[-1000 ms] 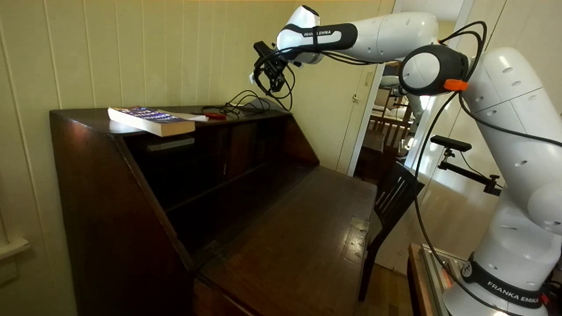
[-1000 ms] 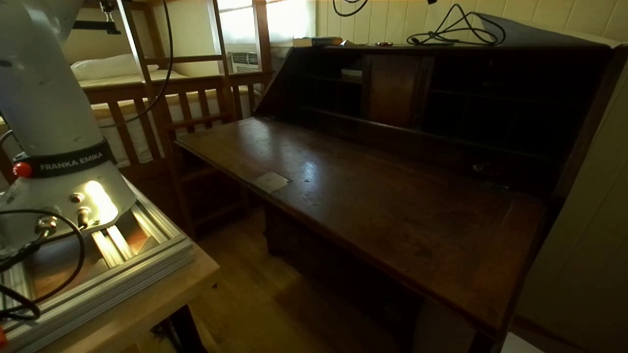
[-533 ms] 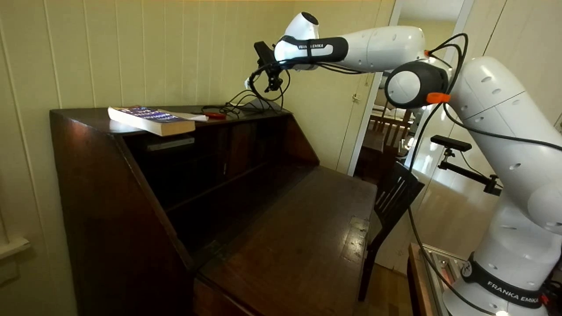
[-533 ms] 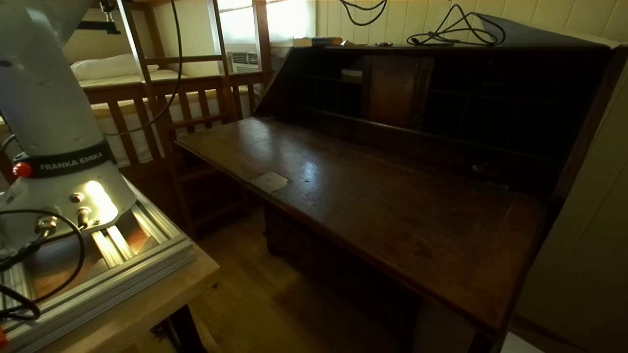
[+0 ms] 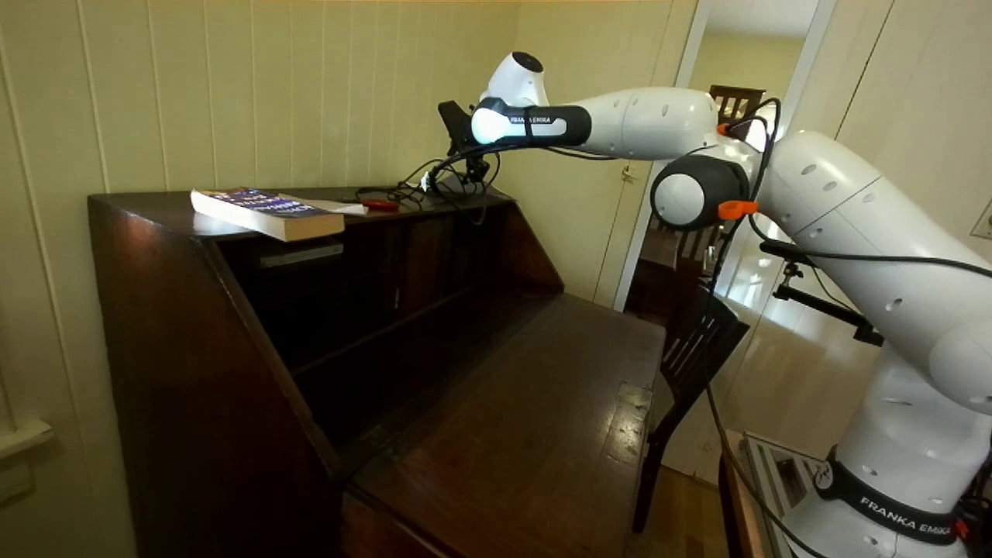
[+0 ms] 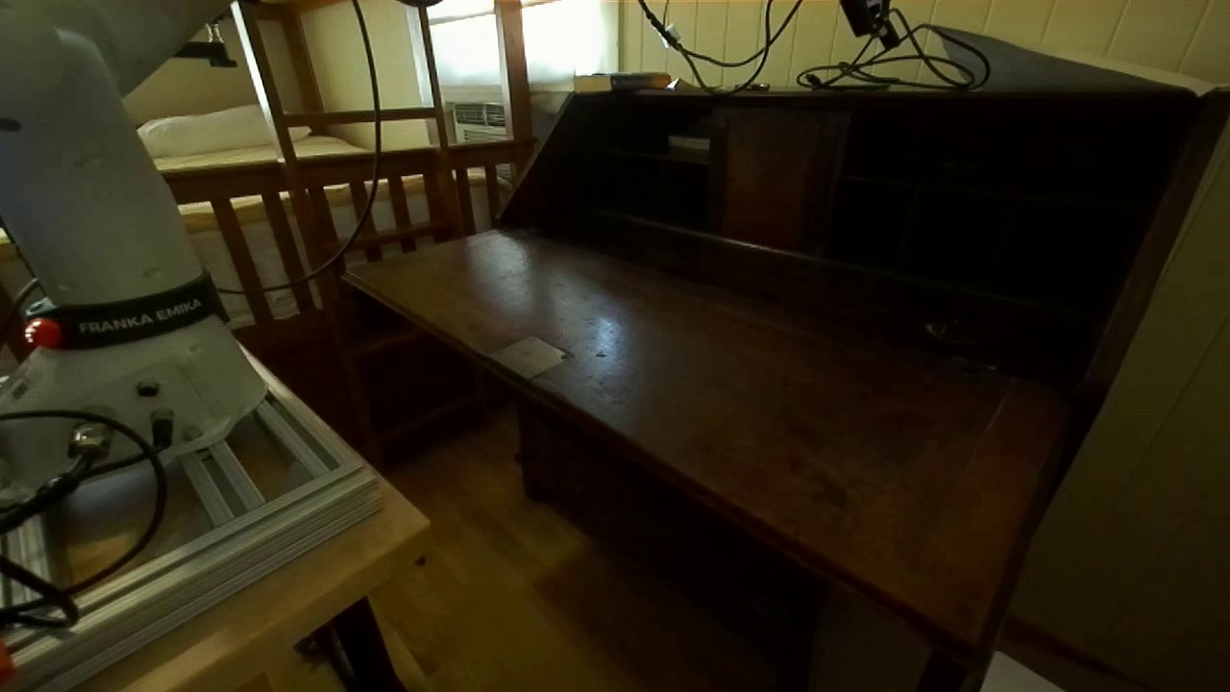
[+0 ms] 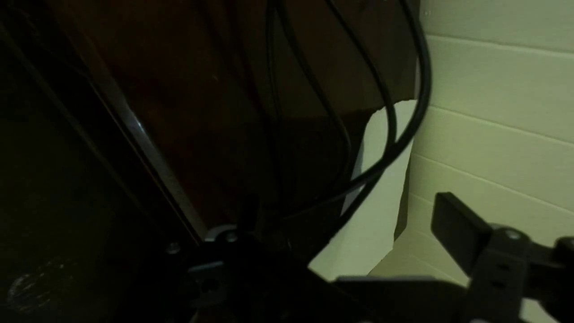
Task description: Put the black cable on the desktop.
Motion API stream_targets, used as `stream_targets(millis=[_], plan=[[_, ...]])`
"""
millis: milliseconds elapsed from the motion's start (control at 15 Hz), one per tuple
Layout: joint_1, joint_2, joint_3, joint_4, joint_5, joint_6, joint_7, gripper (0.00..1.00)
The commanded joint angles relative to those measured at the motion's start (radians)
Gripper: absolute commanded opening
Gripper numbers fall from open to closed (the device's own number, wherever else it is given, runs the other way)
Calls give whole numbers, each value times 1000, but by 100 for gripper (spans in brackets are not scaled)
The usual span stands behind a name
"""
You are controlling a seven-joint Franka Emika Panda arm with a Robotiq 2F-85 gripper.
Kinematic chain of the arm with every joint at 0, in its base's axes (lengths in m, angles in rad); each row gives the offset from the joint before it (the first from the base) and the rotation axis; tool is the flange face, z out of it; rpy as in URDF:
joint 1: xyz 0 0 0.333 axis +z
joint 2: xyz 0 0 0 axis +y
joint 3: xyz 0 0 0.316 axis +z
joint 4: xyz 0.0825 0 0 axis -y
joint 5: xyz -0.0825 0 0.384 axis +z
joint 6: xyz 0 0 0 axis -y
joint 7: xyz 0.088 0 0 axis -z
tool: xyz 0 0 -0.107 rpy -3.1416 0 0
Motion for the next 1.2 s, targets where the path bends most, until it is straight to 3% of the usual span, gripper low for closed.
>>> stream_targets(millis=[0,600,800,867,1133], plan=[[-31,64,18,137,-16,-88,34,69],[-42,114,44,265,-32,-235,15,5],[-44,127,51,287,-38,-265,24,0],[-32,87,49,212,-44,-235,26,0],[-19,28,89,204,-28,-248,-42,1]])
